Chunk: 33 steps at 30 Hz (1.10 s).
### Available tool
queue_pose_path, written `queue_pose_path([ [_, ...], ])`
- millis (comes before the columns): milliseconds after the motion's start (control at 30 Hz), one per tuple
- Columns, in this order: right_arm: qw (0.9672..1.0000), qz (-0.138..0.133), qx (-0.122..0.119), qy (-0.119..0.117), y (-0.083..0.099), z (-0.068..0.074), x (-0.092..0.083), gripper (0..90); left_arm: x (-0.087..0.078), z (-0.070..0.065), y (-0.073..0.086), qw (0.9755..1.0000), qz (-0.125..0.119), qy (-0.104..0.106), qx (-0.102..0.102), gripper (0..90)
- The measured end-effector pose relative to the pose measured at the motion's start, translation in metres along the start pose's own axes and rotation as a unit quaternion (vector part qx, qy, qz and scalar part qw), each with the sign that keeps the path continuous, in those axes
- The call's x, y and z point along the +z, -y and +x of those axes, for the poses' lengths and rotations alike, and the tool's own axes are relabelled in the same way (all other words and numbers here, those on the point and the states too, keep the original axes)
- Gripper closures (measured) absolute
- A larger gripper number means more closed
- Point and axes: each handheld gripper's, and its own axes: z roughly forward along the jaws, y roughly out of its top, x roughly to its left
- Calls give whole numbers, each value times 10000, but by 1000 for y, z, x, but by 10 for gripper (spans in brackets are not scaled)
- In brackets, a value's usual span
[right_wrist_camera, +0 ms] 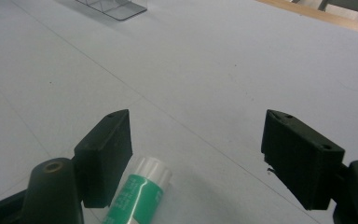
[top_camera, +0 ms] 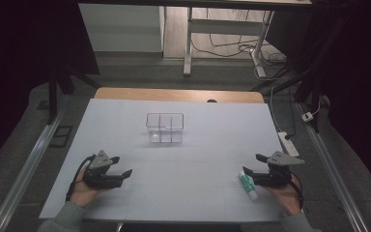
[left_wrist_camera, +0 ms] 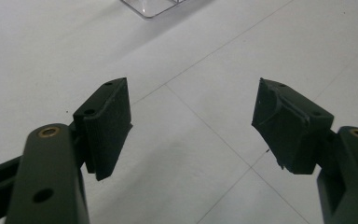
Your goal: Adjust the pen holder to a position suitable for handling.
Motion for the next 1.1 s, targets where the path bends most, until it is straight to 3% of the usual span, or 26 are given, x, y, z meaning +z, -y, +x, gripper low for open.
queue_pose_path([
  [1100,9999,151,-19,-26,5,3,6,267,0,2,-3,9999,-35,-80,-84,282],
])
